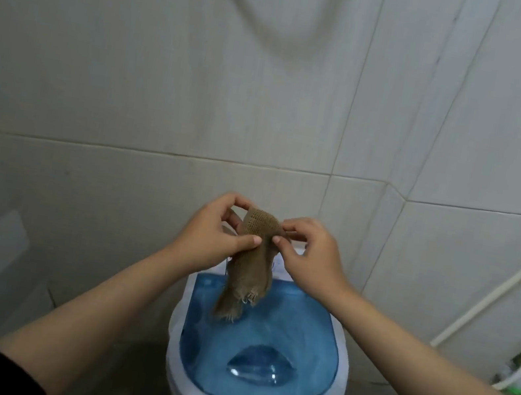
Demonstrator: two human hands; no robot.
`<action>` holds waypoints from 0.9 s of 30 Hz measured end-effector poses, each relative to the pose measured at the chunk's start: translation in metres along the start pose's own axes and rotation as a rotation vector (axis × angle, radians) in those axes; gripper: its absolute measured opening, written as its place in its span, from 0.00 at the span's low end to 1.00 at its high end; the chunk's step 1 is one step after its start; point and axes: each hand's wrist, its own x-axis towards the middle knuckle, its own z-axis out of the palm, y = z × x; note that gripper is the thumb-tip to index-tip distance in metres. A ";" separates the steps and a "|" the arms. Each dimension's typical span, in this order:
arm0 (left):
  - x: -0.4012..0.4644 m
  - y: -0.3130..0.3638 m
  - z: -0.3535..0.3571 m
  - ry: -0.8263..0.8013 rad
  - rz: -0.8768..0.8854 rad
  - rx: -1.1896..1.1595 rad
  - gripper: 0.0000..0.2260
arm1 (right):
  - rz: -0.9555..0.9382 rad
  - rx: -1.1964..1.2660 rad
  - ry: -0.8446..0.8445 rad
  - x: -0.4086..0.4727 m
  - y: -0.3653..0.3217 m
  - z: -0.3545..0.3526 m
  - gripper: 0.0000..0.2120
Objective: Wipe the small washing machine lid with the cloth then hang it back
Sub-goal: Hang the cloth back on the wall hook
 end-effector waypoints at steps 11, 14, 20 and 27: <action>0.087 0.050 -0.070 -0.172 -0.145 -0.149 0.20 | 0.085 0.256 -0.184 0.123 -0.062 -0.022 0.11; 0.105 0.102 -0.107 -0.193 -0.200 -0.087 0.21 | 0.046 0.261 -0.252 0.162 -0.126 -0.062 0.15; 0.115 0.222 -0.191 -0.256 -0.222 0.282 0.09 | -0.070 0.132 -0.509 0.215 -0.252 -0.140 0.14; 0.107 0.347 -0.290 -0.145 -0.181 0.569 0.11 | -0.264 0.019 -0.507 0.253 -0.377 -0.188 0.04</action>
